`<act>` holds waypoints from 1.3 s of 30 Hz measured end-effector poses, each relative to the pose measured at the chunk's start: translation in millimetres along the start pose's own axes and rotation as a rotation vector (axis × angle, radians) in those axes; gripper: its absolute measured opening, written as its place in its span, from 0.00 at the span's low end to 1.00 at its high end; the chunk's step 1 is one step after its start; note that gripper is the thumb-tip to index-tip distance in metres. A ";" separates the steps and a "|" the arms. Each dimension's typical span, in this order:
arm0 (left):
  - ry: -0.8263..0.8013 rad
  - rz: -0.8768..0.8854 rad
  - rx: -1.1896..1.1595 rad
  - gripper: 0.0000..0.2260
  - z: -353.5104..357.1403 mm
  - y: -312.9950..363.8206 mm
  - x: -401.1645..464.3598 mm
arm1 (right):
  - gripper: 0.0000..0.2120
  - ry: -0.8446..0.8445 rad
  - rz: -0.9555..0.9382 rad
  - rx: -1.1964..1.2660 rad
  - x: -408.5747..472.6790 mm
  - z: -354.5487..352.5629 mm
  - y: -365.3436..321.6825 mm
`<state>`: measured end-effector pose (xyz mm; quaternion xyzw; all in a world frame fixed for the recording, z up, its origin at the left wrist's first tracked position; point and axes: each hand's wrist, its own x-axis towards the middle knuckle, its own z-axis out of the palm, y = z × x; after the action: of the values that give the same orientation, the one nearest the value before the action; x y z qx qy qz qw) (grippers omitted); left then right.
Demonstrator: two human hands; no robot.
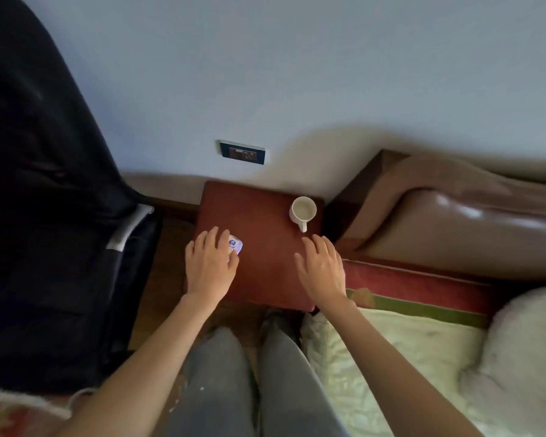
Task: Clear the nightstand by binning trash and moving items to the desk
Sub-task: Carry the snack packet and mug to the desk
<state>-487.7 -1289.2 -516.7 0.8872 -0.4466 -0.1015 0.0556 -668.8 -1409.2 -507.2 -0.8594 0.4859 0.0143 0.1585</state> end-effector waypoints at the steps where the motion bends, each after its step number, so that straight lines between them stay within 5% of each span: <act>1: -0.011 -0.024 -0.003 0.20 8.8 -0.7 1.8 | 0.19 -0.016 0.001 0.012 5.5 5.8 4.8; 21: -0.123 -0.116 -0.025 0.27 239.6 -45.7 69.4 | 0.23 0.060 0.122 0.230 79.0 163.1 81.6; 30: -0.052 -0.239 -0.286 0.33 249.7 -45.5 75.0 | 0.24 0.042 0.187 0.326 87.3 179.3 81.3; 39: -0.009 -0.120 -0.470 0.23 240.1 -34.8 66.2 | 0.24 0.076 0.350 0.418 113.7 185.4 74.1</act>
<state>-477.2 -1323.6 -765.5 0.8744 -0.3574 -0.2098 0.2523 -647.0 -1485.9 -722.6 -0.7110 0.6248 -0.0916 0.3094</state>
